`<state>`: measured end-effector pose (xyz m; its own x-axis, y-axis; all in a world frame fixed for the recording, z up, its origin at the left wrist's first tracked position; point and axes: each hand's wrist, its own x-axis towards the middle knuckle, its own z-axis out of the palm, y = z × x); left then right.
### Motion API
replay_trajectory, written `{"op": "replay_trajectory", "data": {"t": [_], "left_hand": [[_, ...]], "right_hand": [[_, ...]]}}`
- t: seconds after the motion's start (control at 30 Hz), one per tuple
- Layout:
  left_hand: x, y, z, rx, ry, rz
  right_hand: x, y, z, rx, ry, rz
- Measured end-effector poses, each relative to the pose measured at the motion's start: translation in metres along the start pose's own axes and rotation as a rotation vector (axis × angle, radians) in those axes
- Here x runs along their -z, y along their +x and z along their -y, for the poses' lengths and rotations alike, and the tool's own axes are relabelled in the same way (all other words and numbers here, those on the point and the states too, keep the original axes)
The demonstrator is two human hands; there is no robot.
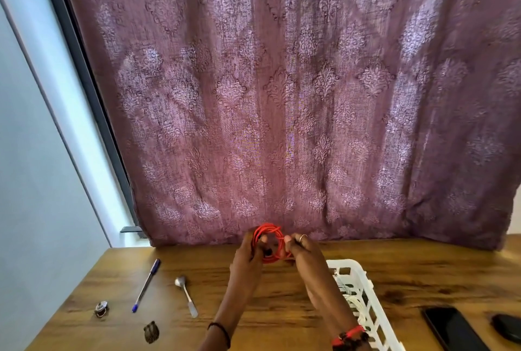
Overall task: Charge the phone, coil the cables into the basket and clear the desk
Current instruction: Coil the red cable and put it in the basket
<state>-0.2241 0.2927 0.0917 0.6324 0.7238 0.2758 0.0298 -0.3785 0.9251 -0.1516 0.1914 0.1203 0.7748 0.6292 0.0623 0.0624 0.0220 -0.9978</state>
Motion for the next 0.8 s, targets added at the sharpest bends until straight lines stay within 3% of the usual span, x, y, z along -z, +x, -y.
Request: {"op": "replay_trajectory", "data": {"t": [0.13, 0.43, 0.67, 0.8], "left_hand": [[-0.002, -0.002, 0.000, -0.002, -0.004, 0.033], [0.008, -0.006, -0.006, 0.089, -0.424, 0.328], [0.014, -0.007, -0.006, 0.006, -0.359, 0.281], [0.013, -0.009, -0.006, -0.047, -0.314, 0.248]], "right_hand": [[0.001, 0.002, 0.000, -0.054, 0.044, -0.019], [0.017, 0.007, 0.003, -0.062, 0.056, -0.089], [0.016, 0.006, 0.006, -0.201, 0.364, -0.040], [0.016, 0.005, 0.007, -0.242, 0.421, -0.029]]}}
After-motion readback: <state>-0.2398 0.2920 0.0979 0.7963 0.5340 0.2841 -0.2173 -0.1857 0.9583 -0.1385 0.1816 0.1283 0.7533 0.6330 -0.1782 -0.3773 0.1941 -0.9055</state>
